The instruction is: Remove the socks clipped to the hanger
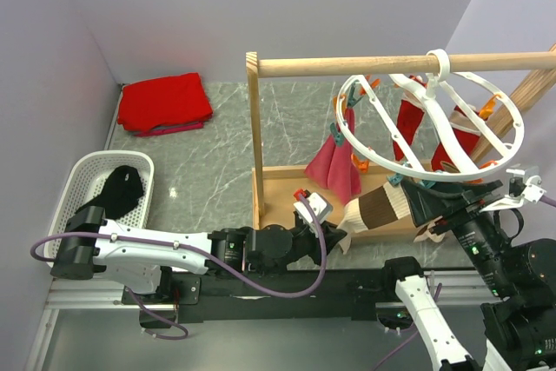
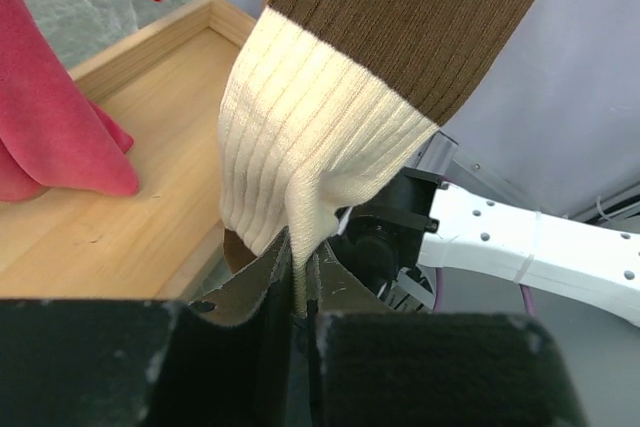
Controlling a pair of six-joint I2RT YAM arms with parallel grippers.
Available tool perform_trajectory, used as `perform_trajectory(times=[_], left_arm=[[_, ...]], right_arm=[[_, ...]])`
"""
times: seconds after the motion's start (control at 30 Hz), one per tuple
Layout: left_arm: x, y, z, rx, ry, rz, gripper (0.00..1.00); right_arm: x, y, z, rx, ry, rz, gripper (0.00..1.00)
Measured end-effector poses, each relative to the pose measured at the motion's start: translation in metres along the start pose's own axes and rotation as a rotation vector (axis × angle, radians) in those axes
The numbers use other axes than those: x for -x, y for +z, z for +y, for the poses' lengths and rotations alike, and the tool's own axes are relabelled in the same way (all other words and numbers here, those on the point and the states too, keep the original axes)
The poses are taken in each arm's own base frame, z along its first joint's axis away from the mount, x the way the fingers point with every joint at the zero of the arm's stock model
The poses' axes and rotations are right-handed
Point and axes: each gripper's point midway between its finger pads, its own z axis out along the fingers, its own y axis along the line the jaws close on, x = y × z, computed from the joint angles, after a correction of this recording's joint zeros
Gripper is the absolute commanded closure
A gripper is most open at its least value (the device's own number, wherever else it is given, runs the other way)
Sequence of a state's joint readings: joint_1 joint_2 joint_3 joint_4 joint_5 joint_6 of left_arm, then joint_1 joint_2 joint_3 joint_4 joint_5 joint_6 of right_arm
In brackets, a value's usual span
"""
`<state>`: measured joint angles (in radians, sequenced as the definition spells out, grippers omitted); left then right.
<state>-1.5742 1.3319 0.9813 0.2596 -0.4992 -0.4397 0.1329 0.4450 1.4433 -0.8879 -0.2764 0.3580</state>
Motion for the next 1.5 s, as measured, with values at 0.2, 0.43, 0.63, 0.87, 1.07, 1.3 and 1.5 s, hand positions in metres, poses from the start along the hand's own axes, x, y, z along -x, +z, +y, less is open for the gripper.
perform_trajectory(times=[0.2, 0.43, 0.63, 0.87, 1.07, 1.3, 1.5], left_arm=[[-0.001, -0.001, -0.002, -0.007, -0.01, 0.003, 0.87], [-0.006, -0.01, 0.005, -0.003, -0.027, 0.011, 0.87], [-0.016, -0.019, 0.013, 0.007, -0.05, 0.03, 0.91], [-0.037, -0.041, 0.048, 0.134, -0.113, 0.077, 0.99], [-0.044, -0.077, 0.1, 0.317, -0.211, 0.07, 0.99], [-0.017, -0.121, 0.185, 0.538, -0.379, -0.076, 0.99], [0.013, -0.15, 0.264, 0.77, -0.444, -0.206, 0.99]], right_arm=[[0.0, 0.003, 0.0, 0.006, -0.006, -0.002, 0.64], [-0.005, 0.007, -0.003, 0.002, -0.007, 0.011, 0.92], [-0.01, 0.01, -0.006, -0.003, -0.005, 0.025, 0.98], [-0.02, 0.013, -0.011, -0.011, -0.001, 0.042, 0.98], [-0.03, 0.017, -0.015, -0.01, 0.004, 0.062, 0.99], [-0.034, 0.017, -0.016, -0.006, -0.002, 0.067, 0.99], [-0.033, 0.016, -0.015, -0.001, -0.011, 0.056, 0.99]])
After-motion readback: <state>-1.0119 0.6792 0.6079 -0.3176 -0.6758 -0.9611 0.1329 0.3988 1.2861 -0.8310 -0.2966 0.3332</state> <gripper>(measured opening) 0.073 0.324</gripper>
